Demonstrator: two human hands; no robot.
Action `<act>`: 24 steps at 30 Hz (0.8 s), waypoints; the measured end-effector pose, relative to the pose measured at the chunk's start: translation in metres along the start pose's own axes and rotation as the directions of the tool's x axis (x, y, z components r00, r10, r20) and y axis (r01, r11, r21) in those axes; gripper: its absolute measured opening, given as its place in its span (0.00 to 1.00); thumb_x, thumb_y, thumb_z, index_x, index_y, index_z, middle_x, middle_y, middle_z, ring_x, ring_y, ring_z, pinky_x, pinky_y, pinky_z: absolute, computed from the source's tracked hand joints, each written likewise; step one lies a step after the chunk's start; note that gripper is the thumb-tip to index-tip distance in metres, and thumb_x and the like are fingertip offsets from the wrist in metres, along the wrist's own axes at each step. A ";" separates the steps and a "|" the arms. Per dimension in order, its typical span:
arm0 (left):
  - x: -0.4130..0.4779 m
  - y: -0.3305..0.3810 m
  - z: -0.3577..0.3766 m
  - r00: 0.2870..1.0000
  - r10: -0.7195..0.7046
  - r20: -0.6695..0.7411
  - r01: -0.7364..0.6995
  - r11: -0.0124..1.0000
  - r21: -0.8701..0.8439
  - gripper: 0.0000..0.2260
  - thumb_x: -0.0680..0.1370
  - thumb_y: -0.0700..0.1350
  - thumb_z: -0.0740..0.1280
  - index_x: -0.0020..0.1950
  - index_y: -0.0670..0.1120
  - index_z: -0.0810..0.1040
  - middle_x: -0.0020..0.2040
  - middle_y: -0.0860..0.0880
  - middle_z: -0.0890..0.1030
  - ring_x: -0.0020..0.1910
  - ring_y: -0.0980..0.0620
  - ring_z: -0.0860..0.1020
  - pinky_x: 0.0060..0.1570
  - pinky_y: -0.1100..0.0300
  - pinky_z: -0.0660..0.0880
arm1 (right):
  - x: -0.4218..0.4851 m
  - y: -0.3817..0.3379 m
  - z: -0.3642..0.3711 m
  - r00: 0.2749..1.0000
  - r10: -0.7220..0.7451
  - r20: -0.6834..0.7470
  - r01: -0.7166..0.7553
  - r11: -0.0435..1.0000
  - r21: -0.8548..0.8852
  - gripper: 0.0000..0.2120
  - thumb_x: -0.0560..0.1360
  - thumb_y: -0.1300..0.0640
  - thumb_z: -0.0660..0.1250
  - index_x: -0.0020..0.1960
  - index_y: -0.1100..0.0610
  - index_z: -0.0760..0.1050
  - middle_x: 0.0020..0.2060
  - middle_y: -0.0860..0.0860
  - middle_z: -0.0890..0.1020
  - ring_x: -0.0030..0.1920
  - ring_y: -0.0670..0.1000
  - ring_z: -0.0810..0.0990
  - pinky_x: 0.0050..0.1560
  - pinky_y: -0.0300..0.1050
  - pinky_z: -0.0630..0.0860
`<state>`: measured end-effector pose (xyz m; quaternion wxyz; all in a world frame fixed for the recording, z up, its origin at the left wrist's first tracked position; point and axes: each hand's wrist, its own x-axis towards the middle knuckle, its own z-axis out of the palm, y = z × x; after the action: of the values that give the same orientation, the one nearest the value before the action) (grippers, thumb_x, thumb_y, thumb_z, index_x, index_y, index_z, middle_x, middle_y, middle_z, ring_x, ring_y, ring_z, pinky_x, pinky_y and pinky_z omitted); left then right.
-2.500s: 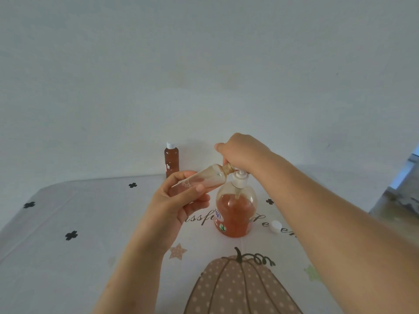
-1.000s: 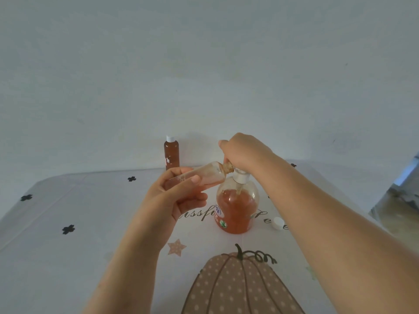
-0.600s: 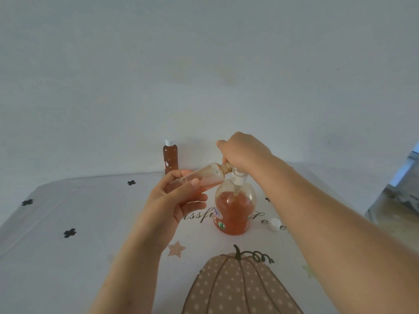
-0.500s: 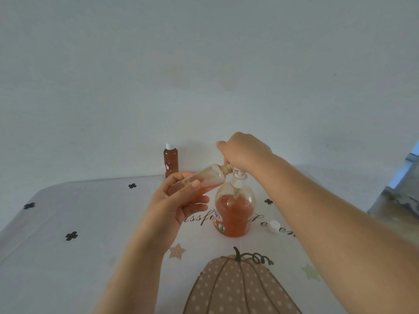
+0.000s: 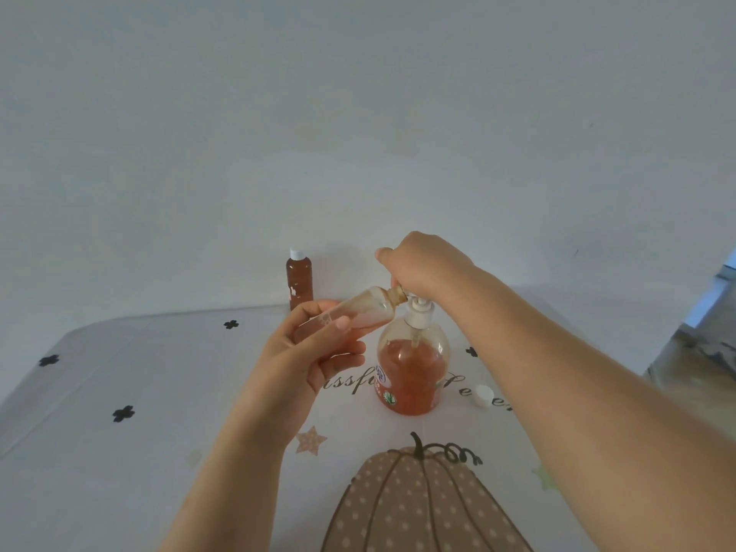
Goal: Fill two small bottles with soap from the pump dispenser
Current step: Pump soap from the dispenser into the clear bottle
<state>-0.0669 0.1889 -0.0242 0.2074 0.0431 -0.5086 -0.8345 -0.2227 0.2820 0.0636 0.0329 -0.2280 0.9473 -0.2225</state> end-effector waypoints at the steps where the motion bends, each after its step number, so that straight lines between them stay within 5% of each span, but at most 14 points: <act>1: 0.001 -0.001 -0.001 1.000 0.000 -0.003 0.000 1.000 0.003 0.14 0.71 0.40 0.71 0.55 0.40 0.76 0.50 0.39 0.84 0.39 0.46 0.82 0.40 0.57 0.81 | 0.002 0.001 0.002 1.000 -0.005 0.009 0.005 1.000 0.009 0.19 0.81 0.50 0.57 0.46 0.59 0.83 0.33 0.52 0.81 0.35 0.54 0.78 0.41 0.45 0.71; 17: 0.005 -0.005 -0.005 1.000 -0.012 -0.021 0.012 1.000 0.012 0.13 0.70 0.39 0.71 0.53 0.41 0.77 0.45 0.42 0.84 0.37 0.47 0.82 0.39 0.58 0.80 | 0.003 0.007 0.011 1.000 -0.025 0.015 0.025 0.999 0.037 0.18 0.79 0.49 0.58 0.48 0.57 0.83 0.34 0.52 0.82 0.37 0.55 0.80 0.40 0.45 0.71; 24: 0.002 -0.003 0.001 0.999 0.034 -0.010 -0.034 0.999 -0.015 0.13 0.70 0.40 0.71 0.53 0.41 0.75 0.46 0.41 0.84 0.37 0.46 0.82 0.40 0.58 0.80 | -0.002 0.000 -0.006 0.998 -0.058 -0.032 0.053 0.990 -0.134 0.17 0.81 0.50 0.57 0.41 0.56 0.78 0.33 0.50 0.79 0.34 0.51 0.76 0.33 0.43 0.64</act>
<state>-0.0700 0.1898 -0.0256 0.2243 0.0368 -0.5021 -0.8344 -0.2217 0.2853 0.0693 -0.0054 -0.2519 0.9538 -0.1637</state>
